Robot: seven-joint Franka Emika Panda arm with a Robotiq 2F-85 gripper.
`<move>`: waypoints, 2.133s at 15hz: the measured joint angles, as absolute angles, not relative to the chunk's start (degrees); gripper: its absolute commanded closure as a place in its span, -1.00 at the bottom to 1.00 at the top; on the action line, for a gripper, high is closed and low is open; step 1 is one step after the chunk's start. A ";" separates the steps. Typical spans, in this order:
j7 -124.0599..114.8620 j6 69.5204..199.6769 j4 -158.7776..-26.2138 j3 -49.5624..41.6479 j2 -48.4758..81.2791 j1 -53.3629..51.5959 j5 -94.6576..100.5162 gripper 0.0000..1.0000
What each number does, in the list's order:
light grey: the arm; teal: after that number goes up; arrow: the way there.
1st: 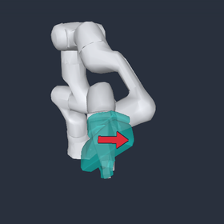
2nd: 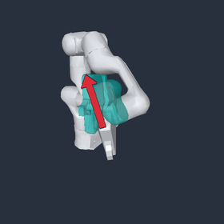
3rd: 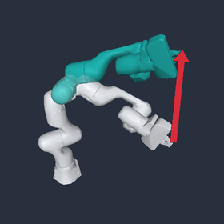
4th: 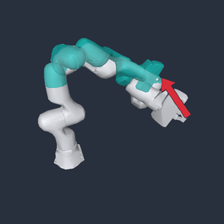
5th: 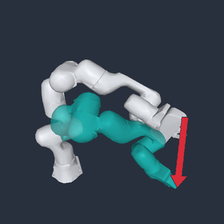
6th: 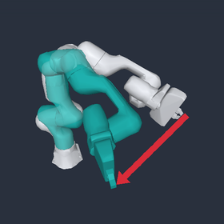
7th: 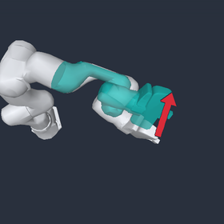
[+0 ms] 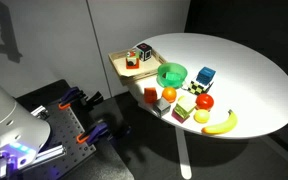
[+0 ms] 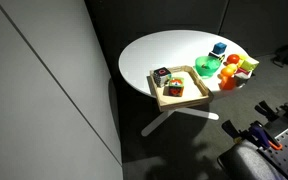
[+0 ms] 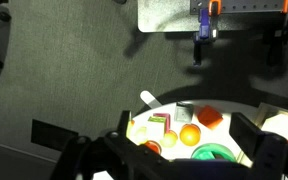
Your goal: Pick up the blue block and put it in the tray
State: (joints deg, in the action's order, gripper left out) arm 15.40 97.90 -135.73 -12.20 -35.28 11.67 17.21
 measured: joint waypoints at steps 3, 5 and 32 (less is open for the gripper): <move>15.39 97.90 -135.72 -12.21 -35.29 11.67 17.21 -1.00; 15.39 97.91 -135.72 -12.20 -35.29 11.67 17.21 -1.00; 11.95 123.28 -134.11 -12.18 -15.32 7.32 4.45 -1.00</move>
